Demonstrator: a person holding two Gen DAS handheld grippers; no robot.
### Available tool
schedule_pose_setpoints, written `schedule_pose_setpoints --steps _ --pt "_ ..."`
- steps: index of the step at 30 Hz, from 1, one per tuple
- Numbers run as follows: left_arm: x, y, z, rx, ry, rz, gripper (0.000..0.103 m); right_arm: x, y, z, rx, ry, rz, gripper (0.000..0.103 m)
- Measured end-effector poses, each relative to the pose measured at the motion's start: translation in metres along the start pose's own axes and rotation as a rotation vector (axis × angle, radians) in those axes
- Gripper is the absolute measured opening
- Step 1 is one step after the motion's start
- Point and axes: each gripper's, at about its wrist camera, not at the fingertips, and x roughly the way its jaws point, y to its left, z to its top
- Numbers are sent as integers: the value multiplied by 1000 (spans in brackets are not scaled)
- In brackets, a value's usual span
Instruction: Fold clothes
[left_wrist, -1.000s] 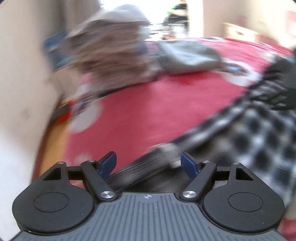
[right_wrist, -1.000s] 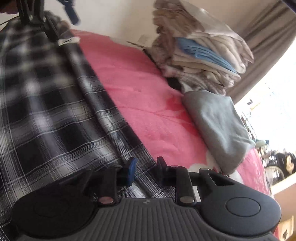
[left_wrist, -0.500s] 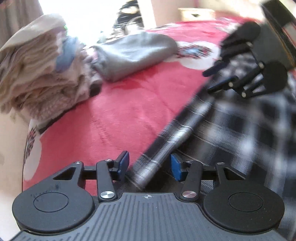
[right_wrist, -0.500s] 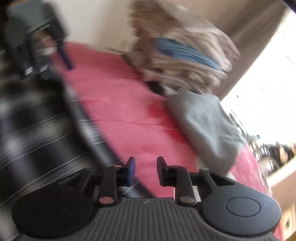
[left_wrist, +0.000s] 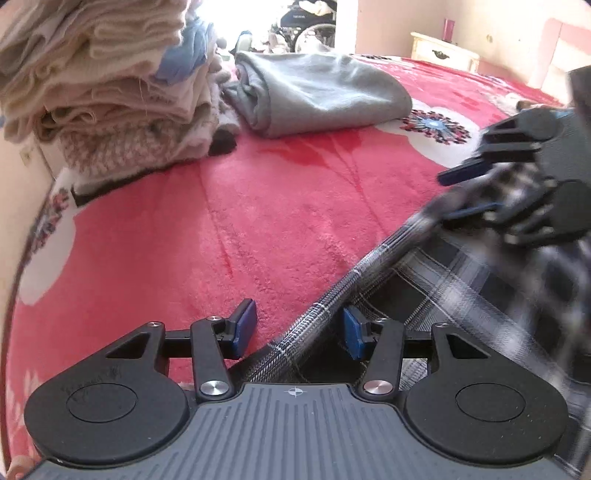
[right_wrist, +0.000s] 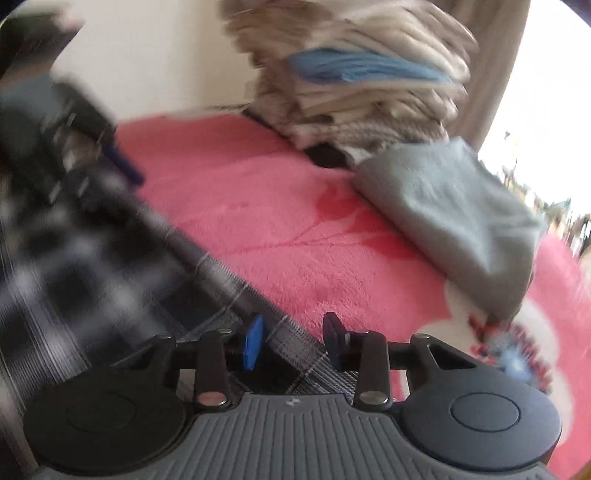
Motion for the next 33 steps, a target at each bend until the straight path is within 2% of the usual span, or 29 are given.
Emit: schedule_pose_setpoints --steps 2,4,5,6,7,9,10,13,17,22,26,30,33 --pt "-1 2 1 7 19 -51 55 5 -5 1 13 28 45 37" --pt "-1 -2 -3 40 17 -58 54 8 -9 2 29 42 84 21" --pt "-1 -4 -5 54 11 -51 52 6 -10 3 39 49 92 4" --pt "-1 -6 -6 62 2 -45 42 5 -11 6 39 56 96 1" --pt "-3 -7 -5 63 -8 -40 26 -1 -9 7 25 46 98 1" --pt "-7 -6 -4 44 -18 -48 11 -19 -5 8 1 14 92 1" --pt "-11 -4 -4 29 -29 -55 7 -27 -3 9 -2 3 95 1" --pt "-30 -4 -3 29 -59 -67 2 -60 5 7 -26 -20 125 1" --pt "-68 -16 -6 71 -85 -109 2 -108 18 1 -72 -4 201 1" --pt "-106 -32 -11 132 -31 -233 2 -146 19 5 -77 57 372 1" --pt "-100 -25 -6 100 82 -366 2 -101 -7 12 20 180 483 1" --pt "-51 -2 1 13 204 -386 1 -43 -26 18 52 272 467 1" --pt "-24 17 8 -26 243 -361 1 -19 -35 19 65 296 450 1"
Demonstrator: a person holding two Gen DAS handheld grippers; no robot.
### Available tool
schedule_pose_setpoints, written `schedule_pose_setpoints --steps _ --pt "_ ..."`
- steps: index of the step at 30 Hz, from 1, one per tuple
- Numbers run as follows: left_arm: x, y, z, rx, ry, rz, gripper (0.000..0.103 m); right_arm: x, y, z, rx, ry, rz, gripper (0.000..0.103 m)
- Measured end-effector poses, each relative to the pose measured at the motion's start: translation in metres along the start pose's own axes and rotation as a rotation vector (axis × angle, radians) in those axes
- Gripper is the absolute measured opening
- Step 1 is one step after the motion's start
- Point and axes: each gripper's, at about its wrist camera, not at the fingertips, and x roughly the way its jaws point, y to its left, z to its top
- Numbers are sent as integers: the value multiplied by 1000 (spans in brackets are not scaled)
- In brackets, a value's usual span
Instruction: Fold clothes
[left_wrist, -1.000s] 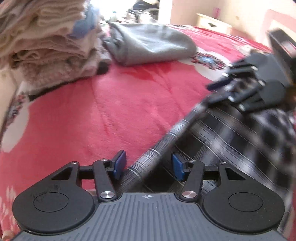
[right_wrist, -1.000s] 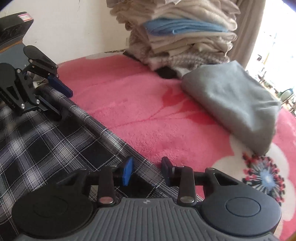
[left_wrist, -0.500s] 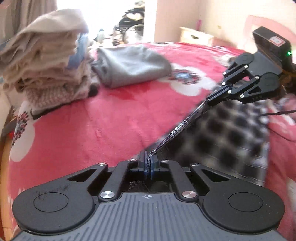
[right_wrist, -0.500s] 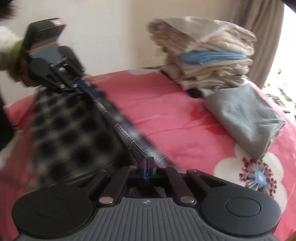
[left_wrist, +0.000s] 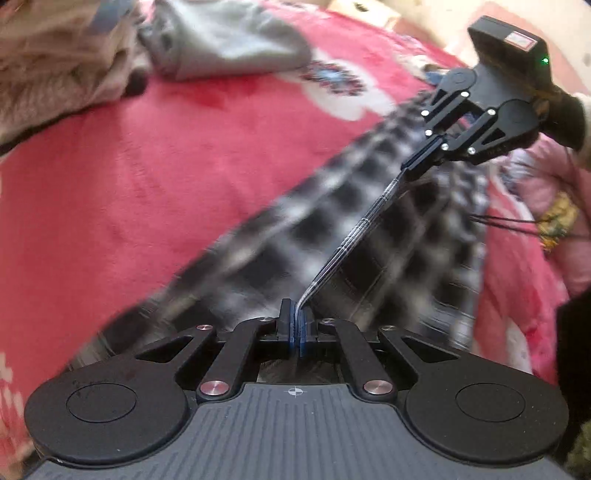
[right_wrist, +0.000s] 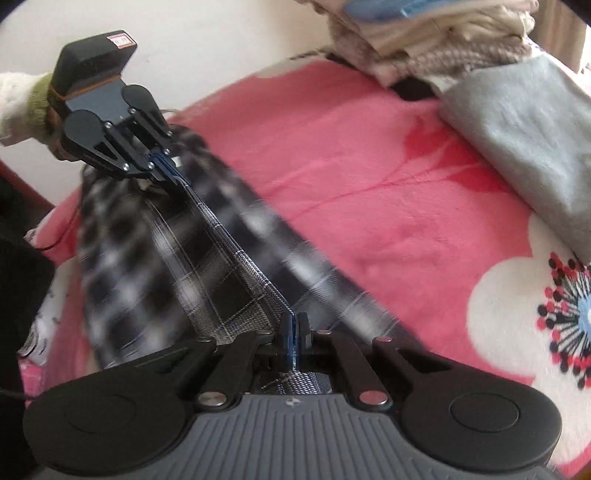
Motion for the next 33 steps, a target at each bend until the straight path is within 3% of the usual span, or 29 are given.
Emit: schedule_pose_setpoints --steps 5,19,27,31,33 --pt "12 27 14 -61 -12 32 1 11 -13 8 6 -15 -37 1" --pt "21 16 10 49 -31 157 2 32 -9 1 -18 -64 -159 1" --pt "28 -14 2 201 -63 322 13 39 28 -22 -34 -204 -386 6" --pt "2 -26 2 170 -164 368 20 47 38 -32 -9 -282 -478 7" --pt "-3 -31 3 150 -212 347 22 49 44 -35 -15 -309 -540 20"
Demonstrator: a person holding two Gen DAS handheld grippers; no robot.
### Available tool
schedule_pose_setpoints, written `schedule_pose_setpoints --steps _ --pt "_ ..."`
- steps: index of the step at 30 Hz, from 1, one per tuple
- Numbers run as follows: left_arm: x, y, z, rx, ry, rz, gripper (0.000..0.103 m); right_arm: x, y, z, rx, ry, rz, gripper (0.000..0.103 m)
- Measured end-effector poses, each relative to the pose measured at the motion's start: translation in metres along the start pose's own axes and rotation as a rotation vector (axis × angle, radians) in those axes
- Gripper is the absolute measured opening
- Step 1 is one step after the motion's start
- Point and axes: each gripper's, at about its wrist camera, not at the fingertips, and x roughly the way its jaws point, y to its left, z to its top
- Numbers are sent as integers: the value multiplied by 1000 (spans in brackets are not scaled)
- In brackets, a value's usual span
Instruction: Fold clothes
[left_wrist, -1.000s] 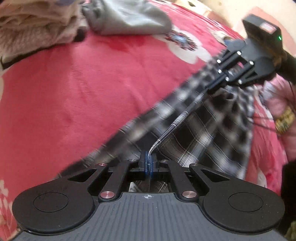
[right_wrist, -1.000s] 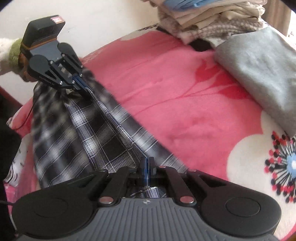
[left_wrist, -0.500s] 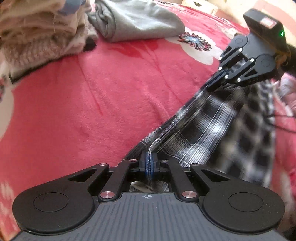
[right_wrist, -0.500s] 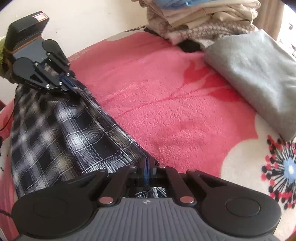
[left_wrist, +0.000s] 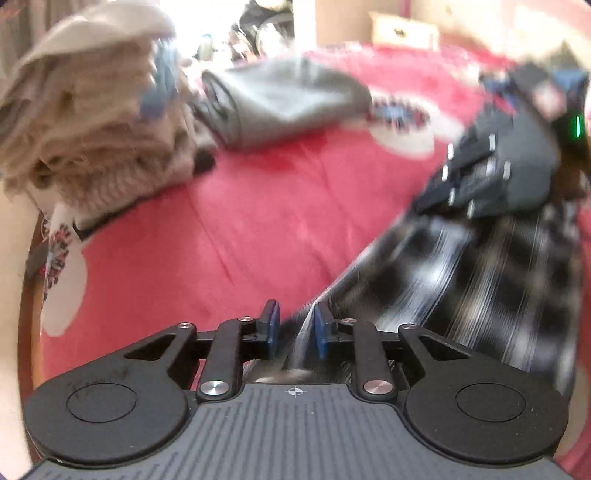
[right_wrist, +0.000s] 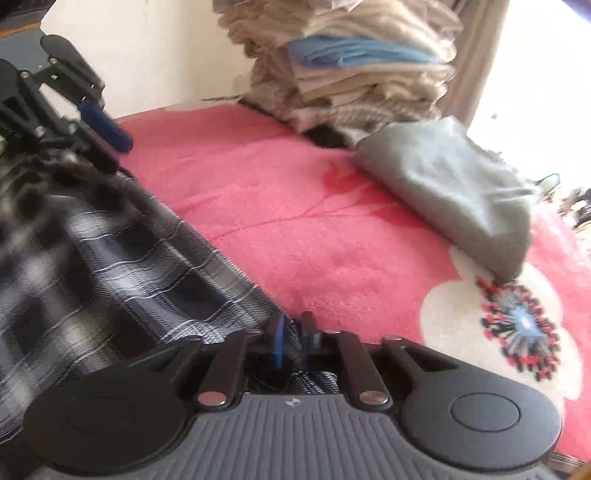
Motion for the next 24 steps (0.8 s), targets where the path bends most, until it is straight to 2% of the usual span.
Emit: schedule_pose_setpoints --steps 2,4,6,9,12,15,18,19,24 --pt "9 -10 3 -11 -4 -33 22 -6 5 2 -11 -30 -85 30" --pt "27 -25 3 3 24 -58 23 -25 1 4 40 -89 -109 30" --pt "41 -31 -1 9 45 -52 23 -53 -13 1 114 -141 -130 30" --pt "49 -31 -5 -7 53 -51 23 -86 -44 -19 194 -125 -216 31" --pt "49 -29 -6 -22 53 -56 24 -95 -77 -49 202 -7 -278 31" --pt "48 -31 -8 -13 50 -50 24 -98 -99 -69 167 78 -248 30" --pt "48 -31 -8 -13 47 -50 25 -93 -101 -82 21 140 -251 30" --pt "47 -31 -8 -14 48 -49 25 -88 -103 -85 -10 168 -227 29" --pt "49 -31 -6 -12 54 -45 25 -71 -93 -89 -171 215 -171 29"
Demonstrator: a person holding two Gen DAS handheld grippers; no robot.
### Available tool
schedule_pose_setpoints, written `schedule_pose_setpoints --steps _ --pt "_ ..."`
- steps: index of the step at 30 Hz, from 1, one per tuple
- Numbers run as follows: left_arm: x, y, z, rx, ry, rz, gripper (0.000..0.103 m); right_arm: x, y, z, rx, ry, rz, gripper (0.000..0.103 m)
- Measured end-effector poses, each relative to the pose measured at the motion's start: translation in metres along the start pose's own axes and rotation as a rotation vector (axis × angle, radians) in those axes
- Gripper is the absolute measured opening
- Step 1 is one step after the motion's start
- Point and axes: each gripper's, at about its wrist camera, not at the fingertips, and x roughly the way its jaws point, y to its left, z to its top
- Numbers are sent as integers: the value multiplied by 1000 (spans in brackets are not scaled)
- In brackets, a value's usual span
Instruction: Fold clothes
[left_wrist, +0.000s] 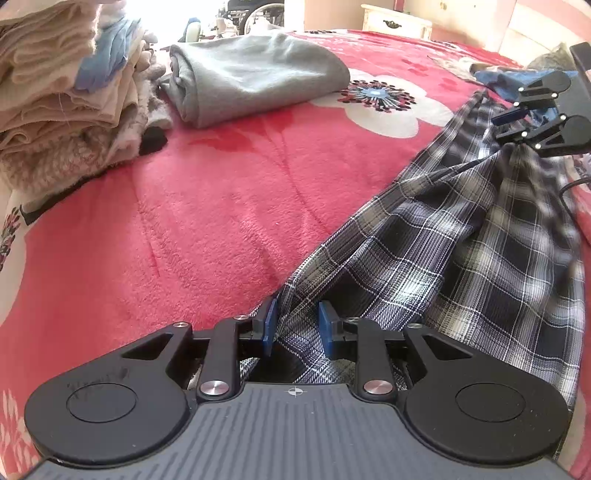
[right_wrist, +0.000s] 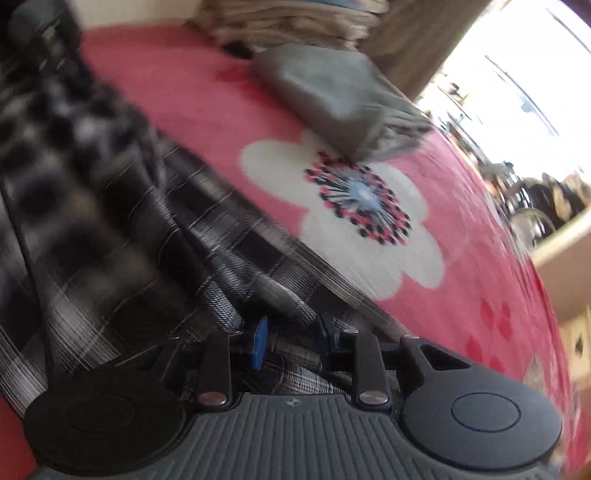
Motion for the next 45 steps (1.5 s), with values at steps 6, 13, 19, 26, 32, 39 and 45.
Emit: schedule_pose_setpoints --steps 6,13,19,26,32,39,45 --pt "0 0 -1 4 -4 0 26 8 1 5 -42 -4 8 28" --pt "0 -1 -2 16 -11 2 26 13 8 6 -92 -29 1 29" --pt "0 -2 -4 22 -20 3 26 10 1 9 69 -49 -29 1" --pt "-1 -2 -6 23 -33 9 26 13 -15 11 208 -60 -134 1" --pt "-1 -3 -7 24 -36 12 26 35 -15 15 194 -23 -190 1" --pt "-2 -4 -8 33 -43 18 27 46 -33 1 386 -41 -262 36" --pt "-2 -4 -8 38 -47 18 27 29 -107 -57 902 -75 -301 35"
